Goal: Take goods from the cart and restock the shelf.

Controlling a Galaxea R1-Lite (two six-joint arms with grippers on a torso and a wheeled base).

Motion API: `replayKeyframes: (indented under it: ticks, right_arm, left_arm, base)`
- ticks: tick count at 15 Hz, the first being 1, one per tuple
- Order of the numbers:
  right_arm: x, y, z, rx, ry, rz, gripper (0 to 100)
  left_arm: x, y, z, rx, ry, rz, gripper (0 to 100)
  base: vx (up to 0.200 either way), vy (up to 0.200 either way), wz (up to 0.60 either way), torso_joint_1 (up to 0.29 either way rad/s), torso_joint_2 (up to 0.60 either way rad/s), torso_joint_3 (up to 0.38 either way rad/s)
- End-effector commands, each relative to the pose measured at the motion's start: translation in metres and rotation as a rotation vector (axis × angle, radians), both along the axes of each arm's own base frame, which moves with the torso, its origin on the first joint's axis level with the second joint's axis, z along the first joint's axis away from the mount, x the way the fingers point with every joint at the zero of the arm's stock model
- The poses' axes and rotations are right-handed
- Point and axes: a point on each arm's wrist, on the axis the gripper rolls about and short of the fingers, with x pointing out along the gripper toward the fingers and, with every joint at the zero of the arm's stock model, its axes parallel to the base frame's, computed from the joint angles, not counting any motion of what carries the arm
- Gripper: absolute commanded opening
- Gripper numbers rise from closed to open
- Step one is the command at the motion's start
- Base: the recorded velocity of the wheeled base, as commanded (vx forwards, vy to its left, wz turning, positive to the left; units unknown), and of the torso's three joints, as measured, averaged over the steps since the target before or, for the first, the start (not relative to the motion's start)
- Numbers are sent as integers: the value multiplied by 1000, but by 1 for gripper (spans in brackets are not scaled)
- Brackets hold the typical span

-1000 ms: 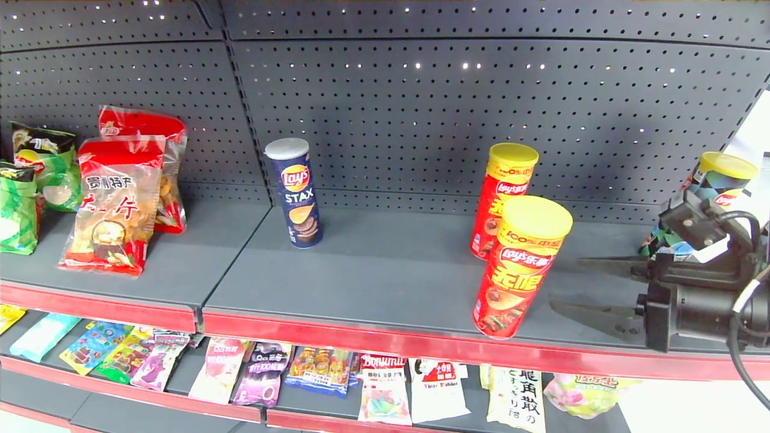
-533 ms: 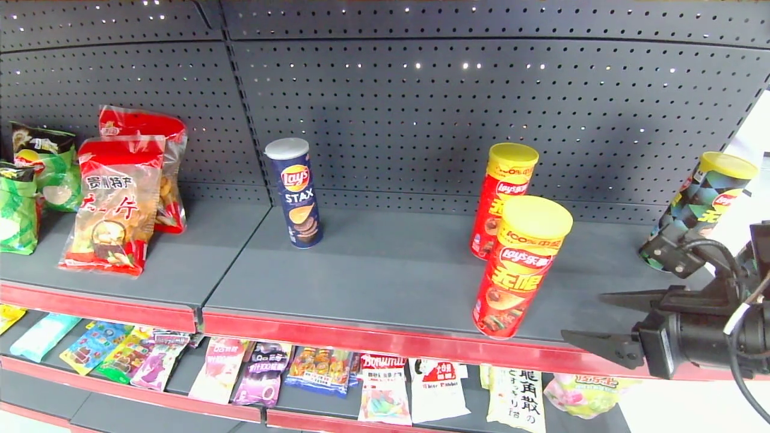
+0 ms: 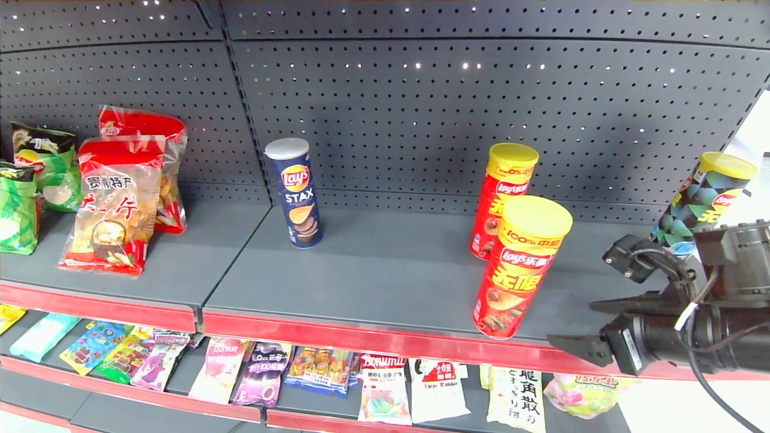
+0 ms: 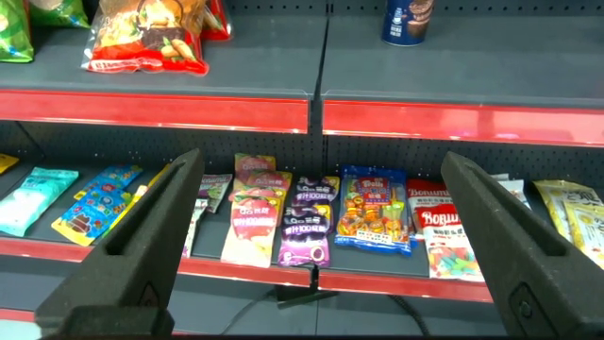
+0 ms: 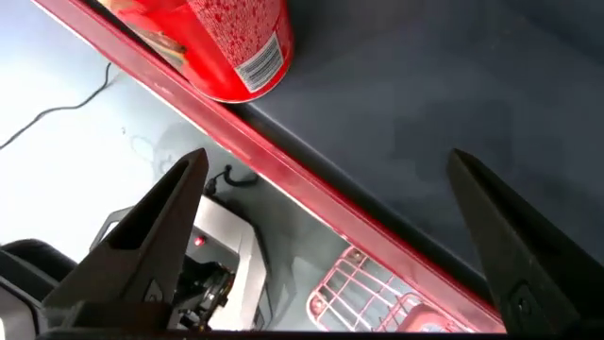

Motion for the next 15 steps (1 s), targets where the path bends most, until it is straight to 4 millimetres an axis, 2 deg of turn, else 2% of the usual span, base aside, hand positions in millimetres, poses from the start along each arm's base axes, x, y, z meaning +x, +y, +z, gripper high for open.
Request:
replayKeyframes:
  ticks: [1,15]
  right_arm:
    - [8,2,-7,-9,33,-3,100]
    - [34,12,-19,-3,91,-121,100]
  left_arm:
    - [0,0,0,0,0,2,100]
    - [0,0,0,0,0,2,100]
  base:
    - [0,0,0,0,0,0]
    - [0,0,0,0,0,0]
